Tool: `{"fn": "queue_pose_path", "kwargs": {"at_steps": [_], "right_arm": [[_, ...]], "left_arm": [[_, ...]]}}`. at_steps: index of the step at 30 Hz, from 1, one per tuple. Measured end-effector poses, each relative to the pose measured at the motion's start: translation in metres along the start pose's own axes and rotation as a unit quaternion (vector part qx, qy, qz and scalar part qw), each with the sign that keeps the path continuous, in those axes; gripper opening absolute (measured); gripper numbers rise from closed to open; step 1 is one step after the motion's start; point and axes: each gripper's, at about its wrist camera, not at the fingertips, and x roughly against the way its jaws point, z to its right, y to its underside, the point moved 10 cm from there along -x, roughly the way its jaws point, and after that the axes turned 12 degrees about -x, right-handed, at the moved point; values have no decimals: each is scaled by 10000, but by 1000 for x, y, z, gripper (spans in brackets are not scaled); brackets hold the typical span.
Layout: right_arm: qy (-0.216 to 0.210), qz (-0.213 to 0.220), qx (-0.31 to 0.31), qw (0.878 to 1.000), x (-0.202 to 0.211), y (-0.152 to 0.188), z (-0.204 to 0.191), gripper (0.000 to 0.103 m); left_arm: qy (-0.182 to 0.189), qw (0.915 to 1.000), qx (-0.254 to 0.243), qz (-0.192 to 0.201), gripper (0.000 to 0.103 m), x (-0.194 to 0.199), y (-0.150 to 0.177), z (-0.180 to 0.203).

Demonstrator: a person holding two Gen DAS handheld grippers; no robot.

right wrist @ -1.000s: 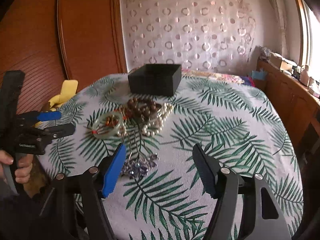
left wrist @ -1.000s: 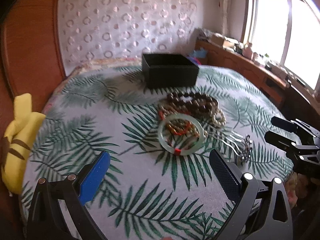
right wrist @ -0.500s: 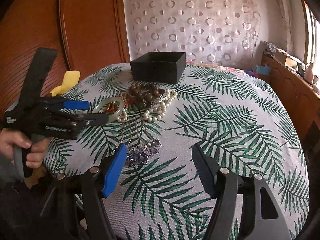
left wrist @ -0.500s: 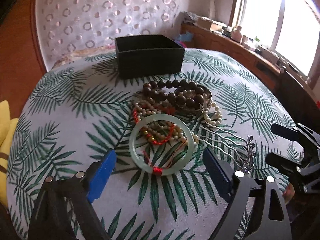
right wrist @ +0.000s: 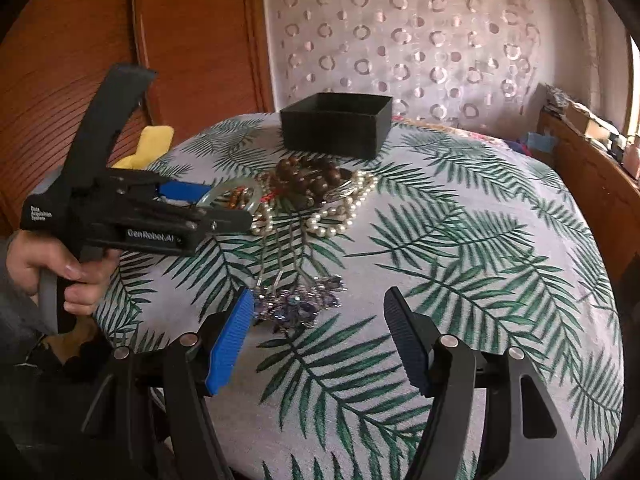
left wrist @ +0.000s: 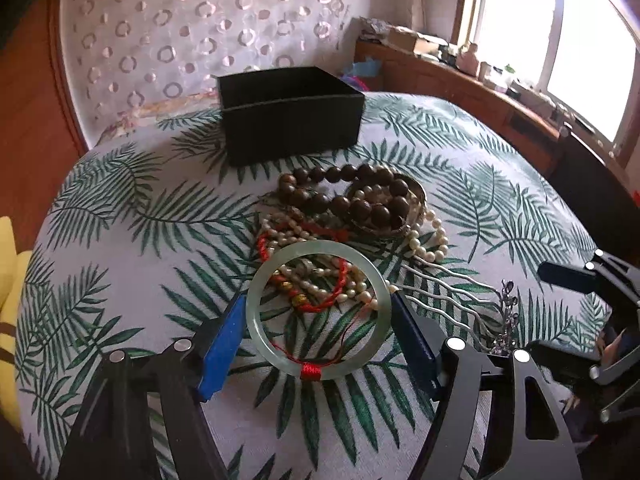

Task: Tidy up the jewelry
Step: 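Move the right tool toward the purple crystal hair comb while the left tool approaches the jade bangle, then close the right tool on the hair comb while the left tool grips the jade bangle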

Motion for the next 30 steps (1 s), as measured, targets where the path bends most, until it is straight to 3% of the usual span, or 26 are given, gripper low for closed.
{"fn": "queue_pose_path", "kwargs": {"at_steps": [2, 15, 19, 30], "right_arm": [[-47, -64, 84, 9999, -4, -1, -4, 81], [103, -549, 510, 9971, -33, 4, -15, 81], [61, -525, 544, 9971, -29, 5, -14, 67], [-71, -347, 516, 9980, 0, 6, -12, 67]], "left_arm": [[-23, 10000, 44, 82, 69, 6, -1, -3], [-152, 9989, 234, 370, 69, 30, 3, -17], [-134, 9988, 297, 378, 69, 29, 7, -18], [-148, 9986, 278, 434, 69, 32, 8, -17]]}}
